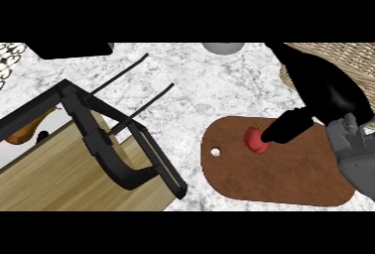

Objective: Pick the bell pepper from the cutting board and place it in the basket

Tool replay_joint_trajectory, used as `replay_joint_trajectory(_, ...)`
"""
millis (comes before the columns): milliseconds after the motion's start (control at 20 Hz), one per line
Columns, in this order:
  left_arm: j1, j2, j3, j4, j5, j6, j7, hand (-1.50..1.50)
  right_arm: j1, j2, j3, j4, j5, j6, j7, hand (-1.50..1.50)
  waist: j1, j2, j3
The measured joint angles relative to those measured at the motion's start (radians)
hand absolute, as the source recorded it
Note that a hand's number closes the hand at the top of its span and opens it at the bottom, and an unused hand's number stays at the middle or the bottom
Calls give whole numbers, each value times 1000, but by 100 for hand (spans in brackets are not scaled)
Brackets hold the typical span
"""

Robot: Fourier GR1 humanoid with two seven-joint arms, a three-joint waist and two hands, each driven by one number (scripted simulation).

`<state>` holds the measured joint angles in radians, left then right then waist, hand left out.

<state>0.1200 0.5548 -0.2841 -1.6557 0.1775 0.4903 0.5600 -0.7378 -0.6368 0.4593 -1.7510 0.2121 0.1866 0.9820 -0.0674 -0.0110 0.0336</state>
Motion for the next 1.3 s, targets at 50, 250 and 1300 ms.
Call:
replay_joint_trajectory(50, -4, 0, -3, 1, 1, -1, 1, 0, 17, 2, 2, -7, 16, -15, -3, -150, 3, 2, 0)
replay_joint_trajectory(250, -21, 1, -13, 4, 3, -3, -2, 0, 91, 23, -4, -23, 74, -95, -33, -150, 18, 10, 0)
replay_joint_trajectory(1300, -79, 1, -49, 40, 20, -17, -11, 0, 350, 61, 89, 73, 229, -237, -128, -150, 53, 16, 2)
